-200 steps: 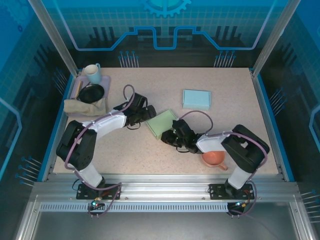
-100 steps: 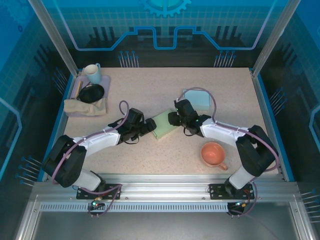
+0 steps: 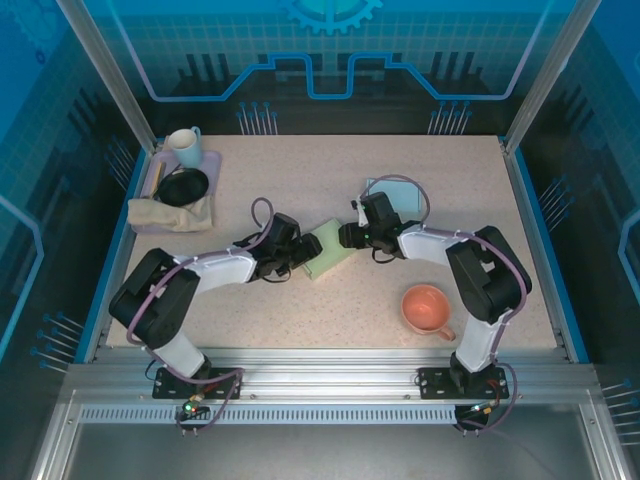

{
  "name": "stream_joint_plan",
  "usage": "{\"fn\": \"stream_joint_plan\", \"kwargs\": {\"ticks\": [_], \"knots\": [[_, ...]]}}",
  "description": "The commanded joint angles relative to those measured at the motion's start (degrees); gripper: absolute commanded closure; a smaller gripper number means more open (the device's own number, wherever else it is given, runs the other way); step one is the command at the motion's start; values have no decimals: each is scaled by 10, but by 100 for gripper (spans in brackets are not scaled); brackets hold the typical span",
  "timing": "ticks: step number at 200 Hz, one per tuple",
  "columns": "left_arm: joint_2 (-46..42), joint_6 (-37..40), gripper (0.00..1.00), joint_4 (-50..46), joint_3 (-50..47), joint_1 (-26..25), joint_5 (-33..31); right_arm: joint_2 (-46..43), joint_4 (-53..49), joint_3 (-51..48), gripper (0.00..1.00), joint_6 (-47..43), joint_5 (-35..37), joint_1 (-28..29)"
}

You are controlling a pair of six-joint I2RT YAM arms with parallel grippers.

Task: Fold the paper box

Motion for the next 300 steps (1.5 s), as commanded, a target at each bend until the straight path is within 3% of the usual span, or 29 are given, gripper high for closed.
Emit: {"fn": "stream_joint_plan", "kwargs": {"ticks": [1, 19, 36, 79, 150, 207, 256, 268, 300], "knots": [[23, 26, 28, 12, 54, 1, -5, 25, 17, 8, 52, 17, -46, -3], [53, 44, 37, -4, 91, 8, -7, 35, 25, 13, 53, 27, -68, -4], [83, 60, 41, -5, 123, 26, 11, 38, 44, 13, 54, 39, -89, -8], [173, 138, 40, -28, 249, 69, 79, 46, 69, 44, 55, 51, -86, -13], [252, 197, 39, -96, 373, 107, 41, 115, 67, 147, 55, 34, -46, -13], [299, 192, 21, -146, 427, 145, 24, 141, 28, 207, 54, 15, -19, -16], [270, 203, 6, -156, 416, 157, -12, 110, 12, 185, 49, 2, -5, -23], [252, 205, 1, -151, 402, 158, -17, 90, 7, 172, 48, -1, 2, -26], [160, 234, 1, -64, 294, 160, -28, 18, -29, 143, 46, -30, 29, -27]]}}
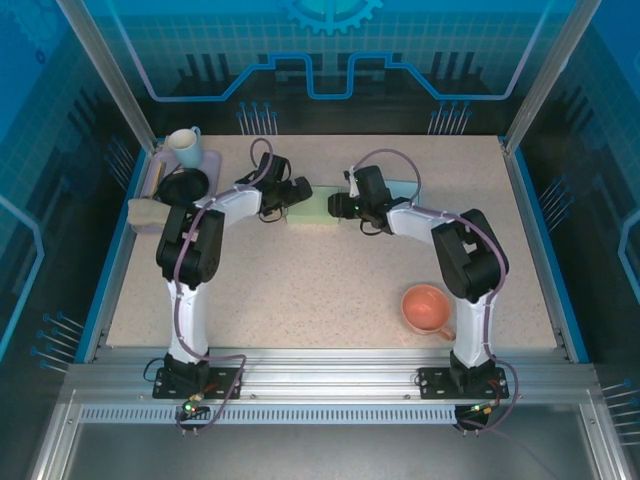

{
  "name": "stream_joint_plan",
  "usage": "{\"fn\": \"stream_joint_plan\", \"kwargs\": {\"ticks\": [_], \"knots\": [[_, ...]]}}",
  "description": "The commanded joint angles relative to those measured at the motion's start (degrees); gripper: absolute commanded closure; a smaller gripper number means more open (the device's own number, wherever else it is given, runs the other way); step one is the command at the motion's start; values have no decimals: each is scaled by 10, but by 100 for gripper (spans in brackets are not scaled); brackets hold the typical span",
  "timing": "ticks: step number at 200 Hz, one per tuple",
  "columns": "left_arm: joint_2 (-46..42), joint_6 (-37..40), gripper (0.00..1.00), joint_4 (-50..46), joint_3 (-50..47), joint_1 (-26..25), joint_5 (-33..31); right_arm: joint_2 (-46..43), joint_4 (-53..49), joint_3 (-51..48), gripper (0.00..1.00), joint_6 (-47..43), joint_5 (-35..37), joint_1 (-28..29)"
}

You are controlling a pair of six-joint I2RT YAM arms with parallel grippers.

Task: Fold the paper box

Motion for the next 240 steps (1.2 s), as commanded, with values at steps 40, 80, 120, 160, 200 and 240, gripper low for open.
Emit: {"fn": "stream_joint_plan", "kwargs": {"ticks": [40, 80, 120, 160, 200, 240], "knots": [[-209, 96, 1, 92, -152, 5, -27, -183, -76, -65, 24, -54, 123, -8], [-392, 208, 1, 172, -304, 6, -73, -334, -96, -137, 0, -88, 249, -20], [-513, 380, 1, 270, -457, 9, -241, -437, -64, -254, 0, -148, 284, -102], [-471, 330, 1, 301, -512, 84, -211, -438, 150, -415, 0, -204, 246, -191], [-413, 266, 1, 418, -568, 194, -66, -406, 236, -467, 0, -122, 216, -272], [-381, 287, 1, 531, -604, 196, 19, -351, 346, -509, 0, -124, 155, -295]]}}
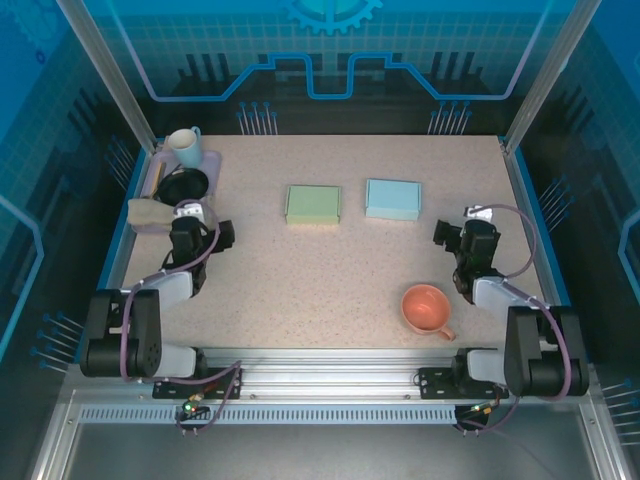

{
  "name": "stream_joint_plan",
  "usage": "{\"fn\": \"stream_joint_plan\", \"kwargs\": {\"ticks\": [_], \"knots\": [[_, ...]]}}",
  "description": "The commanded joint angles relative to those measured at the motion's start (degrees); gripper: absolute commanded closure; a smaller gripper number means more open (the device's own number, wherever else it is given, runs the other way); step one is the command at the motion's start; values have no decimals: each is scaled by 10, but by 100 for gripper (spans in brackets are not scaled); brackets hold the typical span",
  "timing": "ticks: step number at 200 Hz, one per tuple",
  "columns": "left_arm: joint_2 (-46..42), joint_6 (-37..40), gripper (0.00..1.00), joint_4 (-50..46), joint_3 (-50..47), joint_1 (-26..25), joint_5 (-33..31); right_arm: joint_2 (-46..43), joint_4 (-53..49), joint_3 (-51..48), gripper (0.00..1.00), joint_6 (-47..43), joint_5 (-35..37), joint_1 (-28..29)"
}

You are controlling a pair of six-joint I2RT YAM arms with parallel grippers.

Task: Fold the paper box

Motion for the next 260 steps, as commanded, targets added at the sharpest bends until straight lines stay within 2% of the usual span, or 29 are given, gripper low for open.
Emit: {"fn": "stream_joint_plan", "kwargs": {"ticks": [1, 12, 36, 43, 58, 77, 91, 102, 126, 138, 154, 260], "knots": [[19, 0, 1, 130, -33, 1, 86, 29, 96, -14, 0, 9, -43, -6], [23, 4, 1, 133, -34, -1, 90, 26, 138, -33, 0, 1, -56, -6], [75, 8, 1, 213, -49, -3, 99, 18, 229, -87, 0, -9, -78, -5], [68, 21, 1, 175, -37, -8, 109, 24, 246, -92, 0, -13, -85, -4], [72, 39, 1, 141, -16, -30, 83, 38, 267, -96, 0, -39, -105, 8], [74, 41, 1, 145, -16, -32, 81, 107, 315, -82, 0, -70, -157, 16], [73, 42, 1, 143, -15, -34, 76, 94, 242, -54, 0, -80, -181, 15], [73, 43, 1, 142, -15, -35, 76, 105, 263, -54, 0, -78, -175, 17], [73, 44, 1, 142, -16, -38, 69, 110, 166, 1, 0, -98, -115, 49], [73, 44, 1, 142, -15, -40, 67, 115, 158, 7, 0, -116, -108, 67], [74, 44, 1, 140, -15, -40, 66, 115, 153, 11, 0, -117, -131, 60], [73, 47, 1, 141, -14, -44, 59, 115, 150, 11, 0, -118, -134, 60]]}}
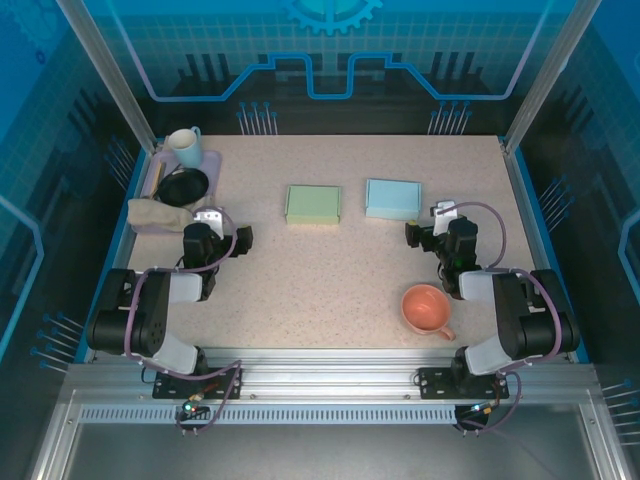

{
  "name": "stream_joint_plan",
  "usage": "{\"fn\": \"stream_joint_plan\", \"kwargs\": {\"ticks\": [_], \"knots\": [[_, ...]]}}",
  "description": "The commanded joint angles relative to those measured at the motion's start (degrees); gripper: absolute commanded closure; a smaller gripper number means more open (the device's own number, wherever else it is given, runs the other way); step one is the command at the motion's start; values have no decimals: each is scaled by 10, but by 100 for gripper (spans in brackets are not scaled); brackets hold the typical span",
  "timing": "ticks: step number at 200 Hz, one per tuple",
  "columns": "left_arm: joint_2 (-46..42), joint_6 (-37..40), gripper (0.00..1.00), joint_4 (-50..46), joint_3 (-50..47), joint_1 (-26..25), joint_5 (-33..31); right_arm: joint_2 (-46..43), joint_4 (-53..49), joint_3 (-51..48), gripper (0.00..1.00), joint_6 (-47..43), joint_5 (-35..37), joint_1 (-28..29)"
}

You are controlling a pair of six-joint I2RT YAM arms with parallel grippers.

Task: Fold the paper box

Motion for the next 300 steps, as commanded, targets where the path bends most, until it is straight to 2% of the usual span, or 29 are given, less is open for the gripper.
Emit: {"fn": "stream_joint_plan", "kwargs": {"ticks": [1, 300], "knots": [[0, 13, 1, 16, 12, -4, -7, 6, -3, 6, 0, -7, -4, -1], [0, 11, 1, 15, 12, 0, 4, 6, -3, 6, 0, -7, -4, -1]]}}
